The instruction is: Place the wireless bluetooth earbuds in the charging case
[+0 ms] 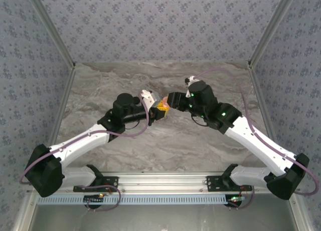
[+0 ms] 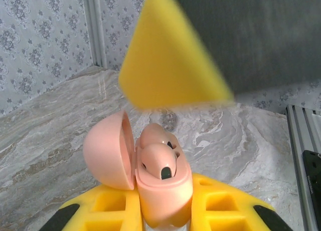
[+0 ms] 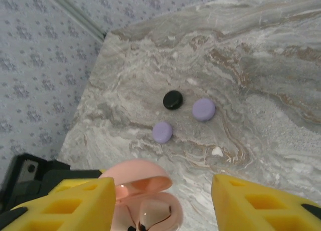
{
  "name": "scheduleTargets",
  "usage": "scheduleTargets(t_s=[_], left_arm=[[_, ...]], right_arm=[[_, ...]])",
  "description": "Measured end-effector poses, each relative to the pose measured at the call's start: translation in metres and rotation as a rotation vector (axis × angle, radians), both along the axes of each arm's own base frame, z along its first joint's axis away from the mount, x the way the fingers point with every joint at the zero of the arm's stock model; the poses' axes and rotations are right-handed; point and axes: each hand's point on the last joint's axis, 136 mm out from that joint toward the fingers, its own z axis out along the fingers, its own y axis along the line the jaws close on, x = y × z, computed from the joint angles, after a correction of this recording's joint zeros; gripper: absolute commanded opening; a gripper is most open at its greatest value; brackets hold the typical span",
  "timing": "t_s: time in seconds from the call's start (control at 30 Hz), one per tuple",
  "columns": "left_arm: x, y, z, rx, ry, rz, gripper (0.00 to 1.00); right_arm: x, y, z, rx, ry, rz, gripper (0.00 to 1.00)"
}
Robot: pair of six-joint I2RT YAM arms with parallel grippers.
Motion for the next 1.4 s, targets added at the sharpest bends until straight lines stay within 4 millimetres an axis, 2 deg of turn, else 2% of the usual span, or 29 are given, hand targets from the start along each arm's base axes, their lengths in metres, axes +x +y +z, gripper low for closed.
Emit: scheduleTargets(t_s=[0.07,0.23,0.3,0.37,0.5,0.6,0.73,0.93,1.4], left_arm=[[-0.001,0.0,0.001,-0.003,0.001,-0.003,0.0],[-0.004,-0.002,0.009,-0.036,0.001,-0.026,0.0],[-0.008,-0.003,0.017,-0.064,-0.006,-0.047,0.0],[-0.014,-0.003,0.025,-0.088,-0.015,-0.072,0.0],[-0.023,-0.004,0.033,-0.111,-0.022,-0.119,0.0],[-0.026,-0.005,0.034,-0.114,-0.022,-0.139,0.0],[-0.028,-0.005,0.033,-0.114,-0.02,-0.151,0.0],[-0.029,-0.005,0.033,-0.113,-0.019,-0.155,0.0],[-0.03,-0.004,0.032,-0.108,-0.013,-0.153,0.0]], right_arm=[[0.0,-0.011,0.012,0.012,-0.035,0.026,0.82],[-0.003,-0.034,0.041,0.072,-0.111,0.106,1.0],[-0.004,-0.033,0.04,0.1,-0.111,0.159,1.0],[-0.006,-0.026,0.029,0.122,-0.077,0.217,1.0],[-0.013,0.0,0.006,0.157,0.011,0.352,1.0],[-0.022,0.019,0.0,0.172,0.034,0.444,1.0],[-0.035,0.035,0.006,0.197,0.02,0.529,1.0],[-0.044,0.044,0.017,0.229,-0.014,0.59,1.0],[-0.058,0.039,0.039,0.253,-0.069,0.617,1.0]])
